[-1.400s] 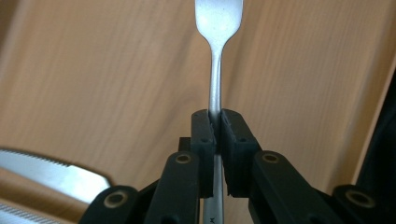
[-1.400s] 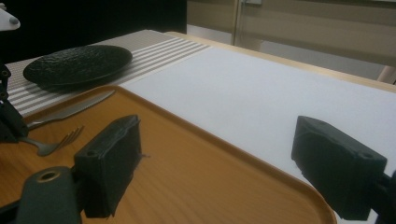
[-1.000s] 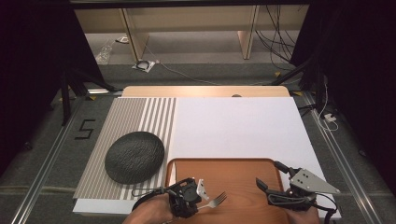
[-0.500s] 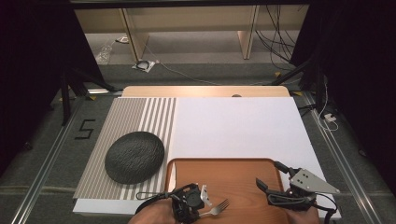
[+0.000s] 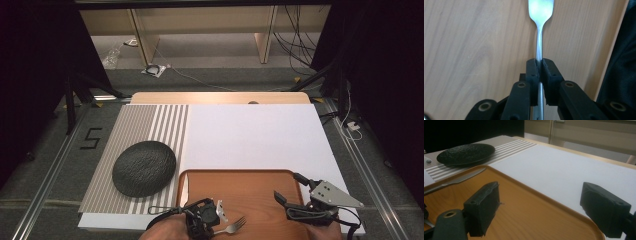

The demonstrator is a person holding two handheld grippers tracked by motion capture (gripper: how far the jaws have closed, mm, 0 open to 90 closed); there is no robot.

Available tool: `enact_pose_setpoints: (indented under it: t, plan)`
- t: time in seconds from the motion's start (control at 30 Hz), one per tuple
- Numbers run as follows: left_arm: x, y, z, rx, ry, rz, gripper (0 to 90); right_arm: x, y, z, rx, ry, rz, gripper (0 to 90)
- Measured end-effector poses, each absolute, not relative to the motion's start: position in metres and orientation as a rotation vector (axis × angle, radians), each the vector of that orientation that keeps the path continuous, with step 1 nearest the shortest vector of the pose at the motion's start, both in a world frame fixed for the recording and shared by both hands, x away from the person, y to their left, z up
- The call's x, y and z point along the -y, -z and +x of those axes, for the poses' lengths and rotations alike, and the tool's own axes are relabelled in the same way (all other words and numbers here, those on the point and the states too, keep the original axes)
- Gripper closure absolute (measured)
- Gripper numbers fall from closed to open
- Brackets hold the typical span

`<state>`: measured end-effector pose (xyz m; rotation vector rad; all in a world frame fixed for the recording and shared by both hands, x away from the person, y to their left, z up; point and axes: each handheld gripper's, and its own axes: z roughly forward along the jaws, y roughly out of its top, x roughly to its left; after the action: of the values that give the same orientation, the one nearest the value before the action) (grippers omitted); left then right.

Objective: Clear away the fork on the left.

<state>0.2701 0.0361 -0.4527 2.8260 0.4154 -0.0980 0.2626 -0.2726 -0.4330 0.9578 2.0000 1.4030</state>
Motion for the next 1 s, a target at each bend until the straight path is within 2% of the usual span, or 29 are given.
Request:
enact_pose_setpoints:
  t: [0.1, 0.17, 0.27, 0.47, 0.53, 1.0]
  plan:
    - [-0.037, 0.452, 0.271, -0.422, 0.100, 2.814, 80.4, 0.272, 0.433, 0.263, -1.998, -1.407, 0.957, 16.9]
    - [-0.038, 0.447, 0.270, -0.407, 0.067, 2.790, 72.9, 0.273, 0.432, 0.262, -2.008, -1.389, 0.961, 16.8]
    - [-0.035, 0.441, 0.265, -0.365, 0.039, 2.725, 79.1, 0.272, 0.433, 0.263, -1.999, -1.405, 0.959, 16.9]
    - [-0.029, 0.448, 0.260, -0.314, 0.004, 2.705, 89.4, 0.272, 0.433, 0.262, -2.005, -1.400, 0.956, 16.9]
    - [-0.028, 0.450, 0.260, -0.276, -0.007, 2.707, 89.5, 0.272, 0.433, 0.262, -2.002, -1.401, 0.959, 16.9]
    - [-0.034, 0.458, 0.269, -0.348, -0.033, 2.667, 89.5, 0.272, 0.433, 0.262, -2.002, -1.402, 0.956, 16.9]
